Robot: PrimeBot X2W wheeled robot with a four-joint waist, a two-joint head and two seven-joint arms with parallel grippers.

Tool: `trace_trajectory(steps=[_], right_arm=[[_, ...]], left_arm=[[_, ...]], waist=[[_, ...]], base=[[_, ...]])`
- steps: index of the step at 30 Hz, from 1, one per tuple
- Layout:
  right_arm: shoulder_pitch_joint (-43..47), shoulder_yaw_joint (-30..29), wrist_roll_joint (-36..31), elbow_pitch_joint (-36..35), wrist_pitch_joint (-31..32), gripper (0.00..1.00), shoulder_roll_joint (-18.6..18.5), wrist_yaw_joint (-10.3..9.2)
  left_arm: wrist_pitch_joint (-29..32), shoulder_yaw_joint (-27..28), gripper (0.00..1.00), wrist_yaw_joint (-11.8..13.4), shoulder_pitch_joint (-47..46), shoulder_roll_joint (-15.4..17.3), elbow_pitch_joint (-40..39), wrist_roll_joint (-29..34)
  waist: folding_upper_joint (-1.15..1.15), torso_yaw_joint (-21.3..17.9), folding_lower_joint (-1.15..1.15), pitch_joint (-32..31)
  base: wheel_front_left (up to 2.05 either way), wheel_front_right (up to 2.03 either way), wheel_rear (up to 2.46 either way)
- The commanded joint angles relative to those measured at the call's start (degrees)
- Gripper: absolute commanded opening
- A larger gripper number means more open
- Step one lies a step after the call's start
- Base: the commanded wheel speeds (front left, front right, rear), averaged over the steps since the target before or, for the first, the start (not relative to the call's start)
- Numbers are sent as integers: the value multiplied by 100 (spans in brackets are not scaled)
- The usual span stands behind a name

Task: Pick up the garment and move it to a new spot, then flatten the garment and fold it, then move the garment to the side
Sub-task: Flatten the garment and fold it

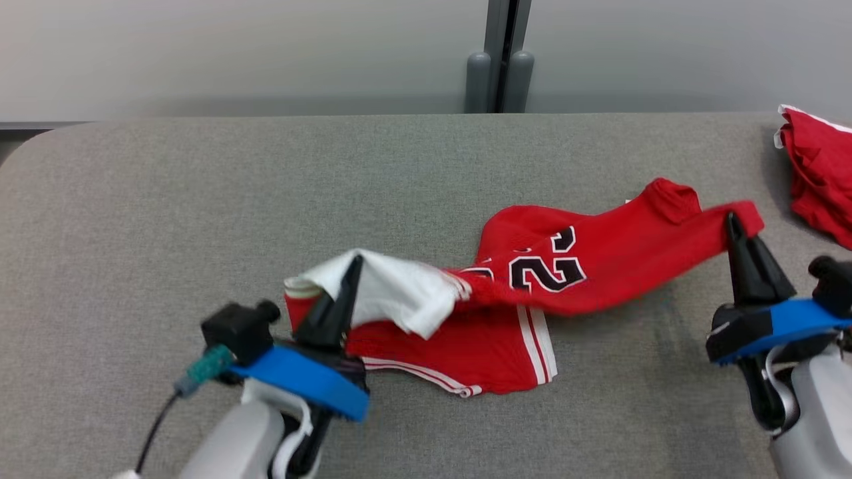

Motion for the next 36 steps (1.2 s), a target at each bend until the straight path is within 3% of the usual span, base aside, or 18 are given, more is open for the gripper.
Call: trace_trajectory(steps=[1,11,15,24,30,36], right_arm=[[-213,60,29,-59,-1,0,-81,3],[-2862,536,429,577,359,0,-234,3],[-4140,440,712,1185,643,0,-240,3],[-6475,383,691,2350,730,0,-196,3],[-7166,671,741,2798,558,0,-148,3],[-6898,949,1043,3083,343,0,-202,3]], left_arm=[[49,124,0,-2,-342,95,-64,-7],[646,626,0,-4,-3233,345,556,-541],[772,625,0,-4,-4551,296,1086,-714],[711,549,0,-5,-7048,20,2369,-987],[496,242,0,-5,-7830,107,2894,-1141],[290,-167,0,-5,-7664,105,3100,-1459]], waist=[[-1,-15,0,48],[-1,-176,0,754],[-1,-192,0,1118],[-1,-270,0,1581],[-1,-350,0,1704],[-1,-319,0,1751]], base=[[0,0,0],[0,0,0],[0,0,0],[0,0,0],[0,0,0],[0,0,0]])
